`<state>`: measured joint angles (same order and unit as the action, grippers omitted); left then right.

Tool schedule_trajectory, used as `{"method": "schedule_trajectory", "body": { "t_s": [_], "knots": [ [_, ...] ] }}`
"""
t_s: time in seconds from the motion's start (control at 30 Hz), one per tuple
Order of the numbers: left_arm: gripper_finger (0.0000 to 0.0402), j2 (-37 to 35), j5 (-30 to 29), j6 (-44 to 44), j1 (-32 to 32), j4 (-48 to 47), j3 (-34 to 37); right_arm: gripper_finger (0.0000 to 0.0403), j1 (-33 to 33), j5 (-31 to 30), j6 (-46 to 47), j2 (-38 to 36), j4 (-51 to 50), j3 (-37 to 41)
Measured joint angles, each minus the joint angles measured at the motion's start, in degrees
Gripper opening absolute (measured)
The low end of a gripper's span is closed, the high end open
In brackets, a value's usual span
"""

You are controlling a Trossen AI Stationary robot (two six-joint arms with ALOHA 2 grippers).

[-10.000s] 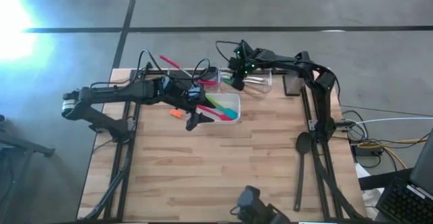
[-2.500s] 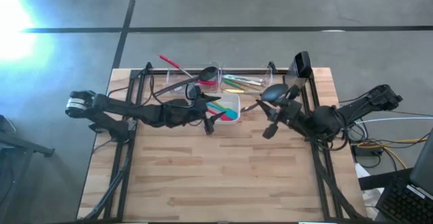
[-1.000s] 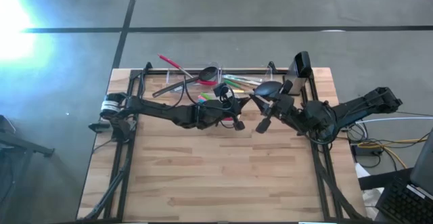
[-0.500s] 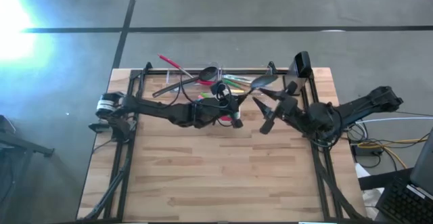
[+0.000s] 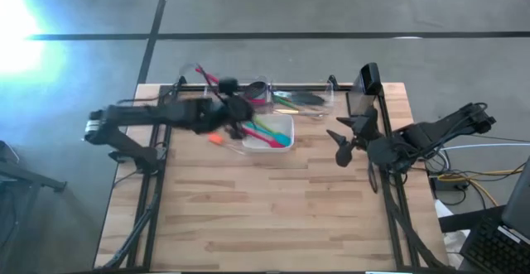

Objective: Pick & Place Kitchen Items
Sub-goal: Put the black serving spoon into the left transparent bin

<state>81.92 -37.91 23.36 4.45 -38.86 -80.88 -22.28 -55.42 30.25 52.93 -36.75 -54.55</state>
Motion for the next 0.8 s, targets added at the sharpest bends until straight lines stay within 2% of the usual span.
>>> {"method": "schedule_trajectory", "body": {
  "t_s": [0.2, 0.33, 0.53, 0.8],
  "knots": [
    [0.0022, -2.86, -3.23, -1.61, 9.66, -29.74, -11.15, 0.0221, 0.04, -0.16, 0.65, 0.95, 0.09, 2.01],
    [0.0022, -1.98, -3.21, -3.72, 17.49, -41.97, -16.15, 0.0219, 0.04, -1.16, 0.39, 1.85, 0.08, 2.19],
    [0.0022, 0.85, -1.66, -1.33, 25.35, -49.61, -15.87, 0.0219, 0.07, -1.77, -0.21, 2.29, 0.11, 2.19],
    [0.0022, 8.46, -3.37, 3.69, 26.86, -51.18, -15.43, 0.0219, 0.07, -1.75, -0.23, 2.27, 0.10, 2.19]
  ]
}}
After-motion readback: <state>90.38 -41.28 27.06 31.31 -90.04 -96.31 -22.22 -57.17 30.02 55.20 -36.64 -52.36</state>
